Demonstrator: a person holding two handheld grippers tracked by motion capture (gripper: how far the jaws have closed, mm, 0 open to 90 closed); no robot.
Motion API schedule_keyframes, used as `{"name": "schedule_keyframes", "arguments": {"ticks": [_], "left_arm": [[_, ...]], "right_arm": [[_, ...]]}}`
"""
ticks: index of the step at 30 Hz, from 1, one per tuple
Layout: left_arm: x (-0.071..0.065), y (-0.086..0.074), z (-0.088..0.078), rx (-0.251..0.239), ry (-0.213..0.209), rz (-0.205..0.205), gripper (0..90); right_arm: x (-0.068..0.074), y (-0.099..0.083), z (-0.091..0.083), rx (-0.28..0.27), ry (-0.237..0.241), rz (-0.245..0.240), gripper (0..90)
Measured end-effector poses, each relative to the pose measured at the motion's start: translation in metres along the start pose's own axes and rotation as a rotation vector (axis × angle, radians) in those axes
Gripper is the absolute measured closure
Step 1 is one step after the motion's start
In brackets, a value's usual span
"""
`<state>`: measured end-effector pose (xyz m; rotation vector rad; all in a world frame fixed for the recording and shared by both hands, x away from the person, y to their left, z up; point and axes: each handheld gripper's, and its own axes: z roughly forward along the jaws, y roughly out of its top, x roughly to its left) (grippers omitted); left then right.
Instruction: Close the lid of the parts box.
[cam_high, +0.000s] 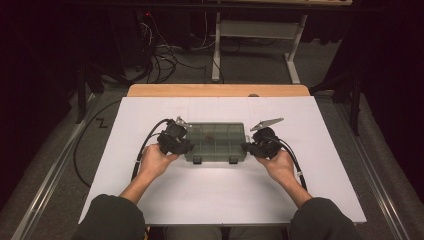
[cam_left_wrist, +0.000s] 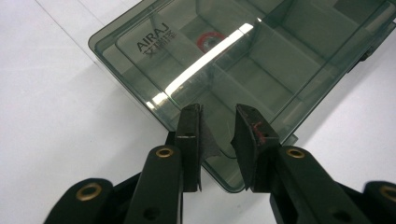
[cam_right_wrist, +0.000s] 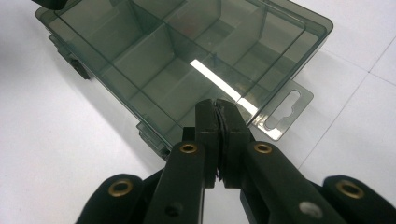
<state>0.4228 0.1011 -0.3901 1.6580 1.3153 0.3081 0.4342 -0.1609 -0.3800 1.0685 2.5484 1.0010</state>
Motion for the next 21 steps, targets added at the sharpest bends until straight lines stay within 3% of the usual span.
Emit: {"name": "schedule_keyframes", "arguments": {"ticks": [12, 21], "left_arm": [[-0.0011, 0.0002, -0.0010, -0.004, 0.018, -0.004, 66.9], [-0.0026, 0.0002, -0.0026, -0.005, 0.010, -0.015, 55.2]], "right_arm": [[0.0035, 0.0007, -0.0016, 0.006, -0.016, -0.007, 85.9], [-0.0004, -0.0001, -0.0079, -0.017, -0.016, 0.012, 80.2]]}}
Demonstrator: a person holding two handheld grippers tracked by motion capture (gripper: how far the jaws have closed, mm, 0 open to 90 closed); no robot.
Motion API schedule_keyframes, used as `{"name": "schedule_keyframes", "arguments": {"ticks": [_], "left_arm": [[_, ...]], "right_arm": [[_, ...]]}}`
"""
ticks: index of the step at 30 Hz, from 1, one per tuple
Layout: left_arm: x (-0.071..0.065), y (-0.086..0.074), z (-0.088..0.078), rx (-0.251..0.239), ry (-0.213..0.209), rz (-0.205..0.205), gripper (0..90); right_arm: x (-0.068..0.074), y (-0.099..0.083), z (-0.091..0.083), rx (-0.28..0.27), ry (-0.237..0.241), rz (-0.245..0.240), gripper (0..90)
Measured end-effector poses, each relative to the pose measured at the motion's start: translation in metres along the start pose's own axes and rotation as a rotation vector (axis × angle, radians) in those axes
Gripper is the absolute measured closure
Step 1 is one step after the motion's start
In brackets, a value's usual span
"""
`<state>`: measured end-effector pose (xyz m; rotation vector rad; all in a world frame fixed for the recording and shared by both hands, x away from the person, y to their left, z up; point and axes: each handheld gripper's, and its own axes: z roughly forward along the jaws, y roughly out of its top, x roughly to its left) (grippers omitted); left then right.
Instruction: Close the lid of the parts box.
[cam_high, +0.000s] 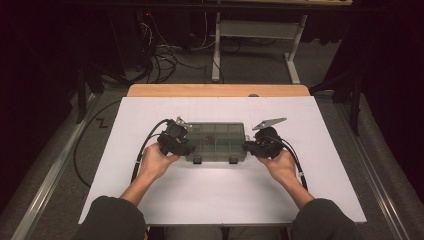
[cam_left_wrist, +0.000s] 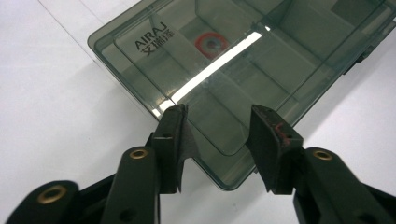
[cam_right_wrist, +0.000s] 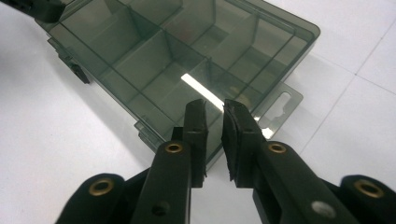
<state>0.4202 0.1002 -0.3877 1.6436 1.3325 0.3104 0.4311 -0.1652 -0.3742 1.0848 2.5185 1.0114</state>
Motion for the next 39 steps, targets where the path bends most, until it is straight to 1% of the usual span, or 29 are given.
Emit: {"name": "schedule_keyframes", "arguments": {"ticks": [4, 7, 12, 14, 17, 20, 24, 27, 28, 36, 39], "left_arm": [[0.001, 0.001, -0.003, -0.016, -0.004, -0.024, 51.3], [0.001, 0.001, -0.006, -0.022, -0.008, -0.029, 47.7], [0.002, 0.003, -0.013, -0.050, -0.020, -0.040, 43.2], [0.004, 0.003, -0.015, -0.065, -0.018, -0.047, 42.0], [0.005, 0.001, -0.018, -0.083, -0.012, -0.043, 41.2], [0.006, 0.000, -0.023, -0.097, -0.018, -0.050, 41.3], [0.007, -0.002, -0.028, -0.101, -0.021, -0.044, 42.6], [0.009, -0.004, -0.029, -0.100, -0.015, -0.043, 42.7], [0.010, -0.004, -0.030, -0.102, -0.014, -0.046, 42.7], [0.013, -0.009, -0.033, -0.117, -0.015, -0.060, 41.8], [0.014, -0.010, -0.035, -0.131, -0.018, -0.069, 42.3]], "right_arm": [[0.000, 0.000, -0.002, -0.015, -0.003, 0.006, 77.8], [0.001, 0.000, -0.003, -0.015, -0.002, 0.002, 76.6], [0.001, -0.001, -0.007, -0.018, -0.006, -0.002, 75.4], [0.000, -0.001, -0.009, -0.023, -0.008, 0.006, 75.1], [-0.001, -0.003, -0.011, -0.034, -0.010, 0.007, 73.9], [-0.001, -0.004, -0.012, -0.047, -0.008, 0.012, 72.6], [-0.001, -0.006, -0.014, -0.060, -0.001, 0.011, 71.1], [-0.001, -0.008, -0.014, -0.065, -0.002, 0.011, 69.4], [-0.001, -0.009, -0.014, -0.061, 0.002, 0.016, 69.3], [-0.004, -0.016, -0.017, -0.077, -0.003, 0.023, 67.4], [-0.004, -0.019, -0.019, -0.087, -0.006, 0.029, 65.9]]}}
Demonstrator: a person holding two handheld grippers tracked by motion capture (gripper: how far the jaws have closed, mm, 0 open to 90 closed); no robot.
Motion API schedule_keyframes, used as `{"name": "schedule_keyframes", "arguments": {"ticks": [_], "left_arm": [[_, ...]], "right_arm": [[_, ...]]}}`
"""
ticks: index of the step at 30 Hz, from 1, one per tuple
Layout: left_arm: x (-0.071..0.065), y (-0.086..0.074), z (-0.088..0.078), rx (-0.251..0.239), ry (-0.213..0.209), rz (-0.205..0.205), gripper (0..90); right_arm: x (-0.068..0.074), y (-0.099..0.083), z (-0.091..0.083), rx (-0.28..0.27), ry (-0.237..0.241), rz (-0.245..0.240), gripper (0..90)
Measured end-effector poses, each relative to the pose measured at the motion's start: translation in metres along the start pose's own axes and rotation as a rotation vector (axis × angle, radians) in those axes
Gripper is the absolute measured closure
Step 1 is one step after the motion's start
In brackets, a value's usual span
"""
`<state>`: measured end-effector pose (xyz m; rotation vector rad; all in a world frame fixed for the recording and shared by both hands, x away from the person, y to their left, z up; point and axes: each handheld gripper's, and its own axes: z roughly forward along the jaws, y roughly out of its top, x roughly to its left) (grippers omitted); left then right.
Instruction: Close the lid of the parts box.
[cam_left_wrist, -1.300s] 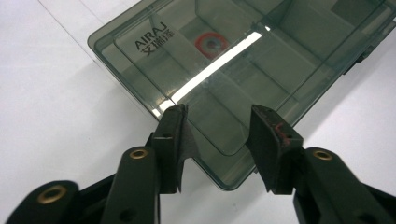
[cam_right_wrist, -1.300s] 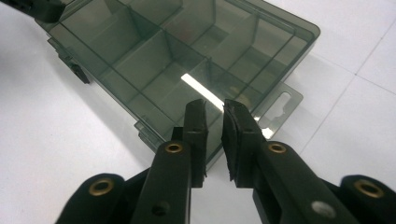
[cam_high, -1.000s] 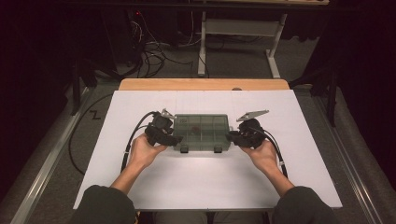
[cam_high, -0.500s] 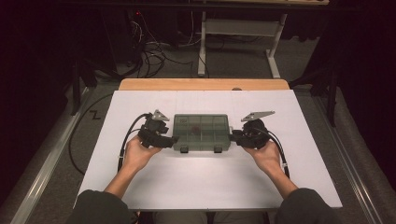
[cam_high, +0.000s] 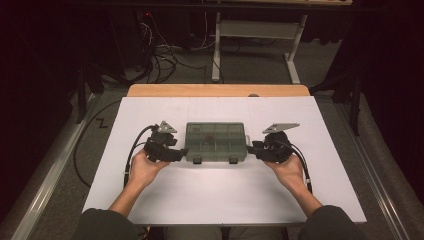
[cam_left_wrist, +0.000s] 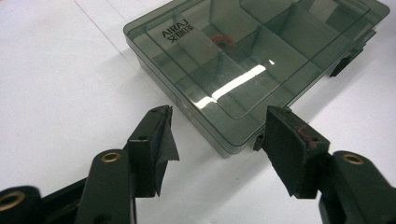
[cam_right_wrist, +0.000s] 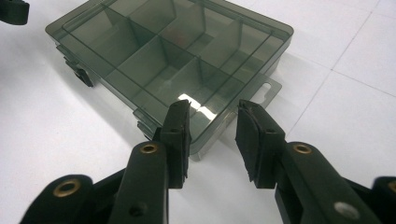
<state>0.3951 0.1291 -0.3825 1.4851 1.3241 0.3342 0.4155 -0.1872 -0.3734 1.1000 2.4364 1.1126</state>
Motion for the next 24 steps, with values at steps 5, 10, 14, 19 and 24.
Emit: {"name": "schedule_keyframes", "arguments": {"ticks": [5, 10, 14, 19, 24], "left_arm": [[0.000, -0.001, -0.004, -0.022, 0.001, 0.019, 42.4], [0.000, -0.005, -0.010, -0.059, -0.006, 0.027, 41.8], [0.001, -0.005, -0.015, -0.074, -0.011, 0.022, 41.6], [0.002, -0.007, -0.018, -0.099, -0.015, 0.013, 40.3], [0.003, -0.010, -0.022, -0.115, -0.025, 0.006, 40.0]], "right_arm": [[0.001, -0.004, -0.005, -0.019, 0.005, 0.008, 65.5], [0.001, -0.006, -0.012, -0.041, 0.006, 0.005, 64.5], [0.000, -0.009, -0.016, -0.064, 0.013, -0.001, 62.7], [-0.001, -0.014, -0.021, -0.078, 0.015, 0.001, 61.0], [-0.003, -0.018, -0.025, -0.087, 0.012, 0.002, 60.9]]}}
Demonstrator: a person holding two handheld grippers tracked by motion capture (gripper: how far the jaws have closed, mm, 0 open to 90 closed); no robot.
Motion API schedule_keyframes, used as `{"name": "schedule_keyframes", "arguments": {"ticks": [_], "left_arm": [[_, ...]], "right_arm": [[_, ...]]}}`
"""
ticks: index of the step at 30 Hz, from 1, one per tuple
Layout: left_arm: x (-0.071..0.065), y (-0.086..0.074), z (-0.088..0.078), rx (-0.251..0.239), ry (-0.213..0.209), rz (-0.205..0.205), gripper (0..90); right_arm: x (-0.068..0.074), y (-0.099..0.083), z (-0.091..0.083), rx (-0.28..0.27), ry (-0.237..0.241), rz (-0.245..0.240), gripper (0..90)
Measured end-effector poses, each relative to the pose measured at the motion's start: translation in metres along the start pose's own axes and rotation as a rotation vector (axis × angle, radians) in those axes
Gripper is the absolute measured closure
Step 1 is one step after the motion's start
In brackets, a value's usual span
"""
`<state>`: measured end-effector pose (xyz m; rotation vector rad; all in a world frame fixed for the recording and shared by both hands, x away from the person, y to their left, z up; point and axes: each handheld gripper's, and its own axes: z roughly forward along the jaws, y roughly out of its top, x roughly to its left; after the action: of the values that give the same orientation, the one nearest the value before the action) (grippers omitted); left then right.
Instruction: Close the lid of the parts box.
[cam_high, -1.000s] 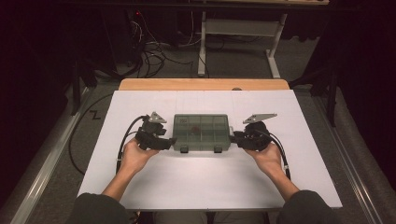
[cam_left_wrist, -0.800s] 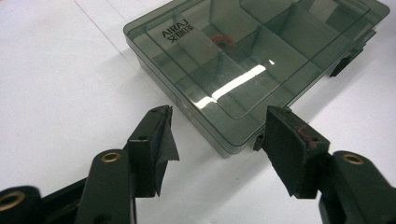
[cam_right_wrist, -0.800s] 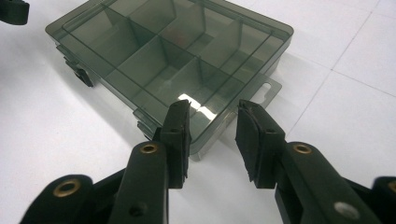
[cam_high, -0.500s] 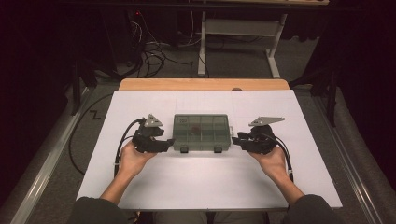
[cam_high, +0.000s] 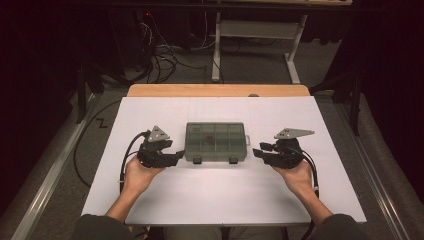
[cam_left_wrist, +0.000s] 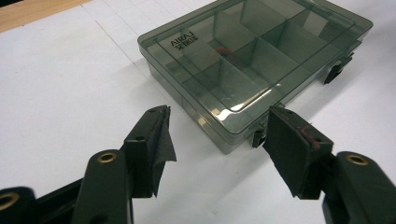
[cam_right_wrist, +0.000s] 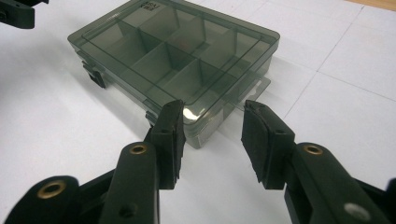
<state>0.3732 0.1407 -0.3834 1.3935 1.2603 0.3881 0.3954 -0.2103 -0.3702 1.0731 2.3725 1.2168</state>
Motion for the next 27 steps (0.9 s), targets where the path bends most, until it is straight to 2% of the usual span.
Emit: {"name": "schedule_keyframes", "arguments": {"ticks": [10, 15, 21, 27], "left_arm": [[0.003, -0.004, -0.007, -0.021, -0.007, -0.002, 39.4], [0.003, -0.005, -0.013, -0.042, -0.028, -0.020, 39.2], [0.002, -0.006, -0.019, -0.057, -0.032, -0.017, 39.1], [0.004, -0.008, -0.022, -0.067, -0.020, -0.017, 38.1]], "right_arm": [[0.001, -0.007, -0.009, -0.023, 0.003, 0.000, 58.8], [0.000, -0.010, -0.015, -0.038, 0.005, 0.010, 56.9], [0.000, -0.014, -0.020, -0.045, 0.001, 0.008, 55.8], [0.000, -0.020, -0.025, -0.082, -0.018, -0.005, 52.3]]}}
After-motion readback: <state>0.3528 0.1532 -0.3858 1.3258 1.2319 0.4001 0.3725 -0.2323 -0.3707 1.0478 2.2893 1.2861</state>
